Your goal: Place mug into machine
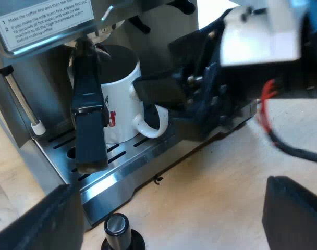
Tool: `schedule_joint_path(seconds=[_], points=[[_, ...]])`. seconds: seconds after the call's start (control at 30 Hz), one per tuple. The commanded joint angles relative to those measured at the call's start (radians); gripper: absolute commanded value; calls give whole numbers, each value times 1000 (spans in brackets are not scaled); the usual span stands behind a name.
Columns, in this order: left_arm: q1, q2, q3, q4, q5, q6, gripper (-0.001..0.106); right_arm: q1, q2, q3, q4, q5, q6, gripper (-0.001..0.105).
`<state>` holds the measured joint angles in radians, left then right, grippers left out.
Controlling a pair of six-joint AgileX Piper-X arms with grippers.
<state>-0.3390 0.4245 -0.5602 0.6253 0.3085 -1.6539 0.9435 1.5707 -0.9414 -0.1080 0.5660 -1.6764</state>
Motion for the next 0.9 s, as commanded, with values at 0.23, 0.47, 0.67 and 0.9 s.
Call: schedule_joint_path(seconds=[0.23, 0.47, 0.67, 0.9], points=[[-3, 3, -3, -1, 10, 4, 71, 103, -156, 64, 35, 7, -3, 60], [-3, 3, -5, 1, 10, 4, 71, 156, -261, 64, 46, 6, -3, 60], [-3, 3, -48, -2, 10, 4, 71, 158, -338, 64, 63, 6, -19, 52], [-3, 3, -80, -14, 10, 4, 71, 156, -360, 59, 83, -2, -86, 0]])
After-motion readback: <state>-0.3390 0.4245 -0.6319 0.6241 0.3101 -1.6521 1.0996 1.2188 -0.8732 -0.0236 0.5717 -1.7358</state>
